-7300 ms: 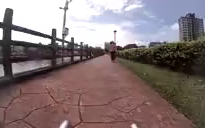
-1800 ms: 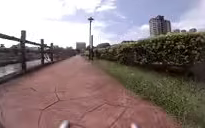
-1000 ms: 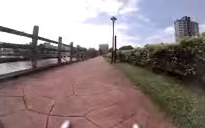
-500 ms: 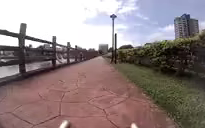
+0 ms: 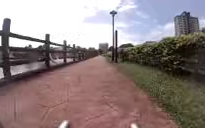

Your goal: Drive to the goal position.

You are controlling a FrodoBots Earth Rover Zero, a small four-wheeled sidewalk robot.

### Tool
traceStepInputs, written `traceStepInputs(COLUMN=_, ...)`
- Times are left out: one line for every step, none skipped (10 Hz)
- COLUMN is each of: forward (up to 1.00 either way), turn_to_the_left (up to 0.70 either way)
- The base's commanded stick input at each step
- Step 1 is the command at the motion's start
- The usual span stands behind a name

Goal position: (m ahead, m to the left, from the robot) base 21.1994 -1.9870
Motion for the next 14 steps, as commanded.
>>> traceStepInputs(forward=1.0, turn_to_the_left=0.0)
traceStepInputs(forward=1.0, turn_to_the_left=0.0)
traceStepInputs(forward=1.0, turn_to_the_left=0.0)
traceStepInputs(forward=1.0, turn_to_the_left=0.0)
traceStepInputs(forward=1.0, turn_to_the_left=0.0)
traceStepInputs(forward=1.0, turn_to_the_left=0.0)
traceStepInputs(forward=1.0, turn_to_the_left=0.0)
traceStepInputs(forward=1.0, turn_to_the_left=0.0)
traceStepInputs(forward=1.0, turn_to_the_left=0.0)
traceStepInputs(forward=1.0, turn_to_the_left=0.0)
traceStepInputs(forward=1.0, turn_to_the_left=0.0)
traceStepInputs(forward=1.0, turn_to_the_left=0.0)
traceStepInputs(forward=1.0, turn_to_the_left=0.0)
traceStepInputs(forward=1.0, turn_to_the_left=0.0)
